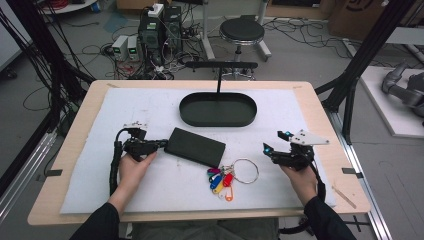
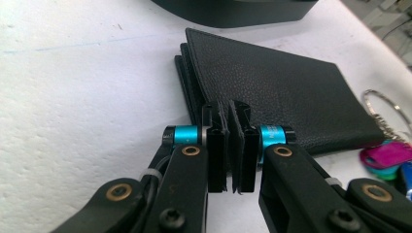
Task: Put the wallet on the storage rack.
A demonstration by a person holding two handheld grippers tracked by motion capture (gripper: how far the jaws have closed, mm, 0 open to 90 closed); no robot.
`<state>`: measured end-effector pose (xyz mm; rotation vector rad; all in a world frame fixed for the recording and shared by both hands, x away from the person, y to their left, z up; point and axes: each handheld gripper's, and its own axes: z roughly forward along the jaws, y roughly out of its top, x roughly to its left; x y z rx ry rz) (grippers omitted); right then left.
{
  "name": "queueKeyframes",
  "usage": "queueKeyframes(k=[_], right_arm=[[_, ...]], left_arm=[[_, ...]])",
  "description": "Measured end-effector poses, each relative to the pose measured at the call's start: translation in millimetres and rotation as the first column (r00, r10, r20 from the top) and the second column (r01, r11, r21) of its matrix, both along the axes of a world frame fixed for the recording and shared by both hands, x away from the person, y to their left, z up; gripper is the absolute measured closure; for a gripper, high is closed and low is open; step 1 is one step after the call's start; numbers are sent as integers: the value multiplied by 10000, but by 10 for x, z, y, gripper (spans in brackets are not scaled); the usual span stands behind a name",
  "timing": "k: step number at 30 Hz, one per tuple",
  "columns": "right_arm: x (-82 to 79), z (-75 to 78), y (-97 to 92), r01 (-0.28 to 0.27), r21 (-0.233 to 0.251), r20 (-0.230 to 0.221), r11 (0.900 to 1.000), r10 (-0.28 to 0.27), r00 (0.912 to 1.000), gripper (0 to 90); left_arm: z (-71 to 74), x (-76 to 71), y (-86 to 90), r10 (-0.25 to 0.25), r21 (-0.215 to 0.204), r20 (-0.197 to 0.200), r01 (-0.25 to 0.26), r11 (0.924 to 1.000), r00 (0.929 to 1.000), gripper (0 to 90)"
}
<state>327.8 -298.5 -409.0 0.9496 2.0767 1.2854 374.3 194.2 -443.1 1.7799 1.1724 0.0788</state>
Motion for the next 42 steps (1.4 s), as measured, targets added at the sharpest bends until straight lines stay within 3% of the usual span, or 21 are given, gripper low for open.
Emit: queueKeyframes(k=[5,10,14,21,25,31,34,37,42], right_arm=[[-30,12,338,-1176,-218,40,9928,1177,9930,276],[-44,-43,745,-2413,-1009,-68,9652,2418,9703,341],[-54,-110,1035,-2955,-1421,-177,9447,2960,9550,350],[-53,-217,1371,-3226,-2307,-501,9180,3199,9461,392],[-48,-284,1523,-3277,-3016,-702,8953,3220,9441,433],[-19,-340,1623,-3240,-3647,-1189,8729,3015,9460,480],[-10,-317,1636,-3426,-3806,-1264,8589,3187,9394,567],[-8,-288,1634,-3525,-3908,-1269,8503,3295,9356,673],[-11,-231,1587,-3652,-3664,-1196,8558,3459,9306,800]], left_arm=[[32,-4,39,226,-853,-430,-262,9960,9988,865],[102,2,25,329,-1053,-498,-380,9937,9982,866],[177,8,-4,436,-1123,-441,-483,9925,9981,866],[199,-3,-16,529,-1061,-472,-577,9927,9975,866],[203,-6,-21,566,-1034,-423,-608,9928,9975,866],[199,-3,-20,554,-990,-423,-593,9933,9976,865],[195,-2,-22,575,-895,-430,-612,9941,9974,865],[195,-4,-24,581,-867,-407,-614,9943,9975,865],[193,-9,-34,587,-779,-349,-613,9951,9977,862]])
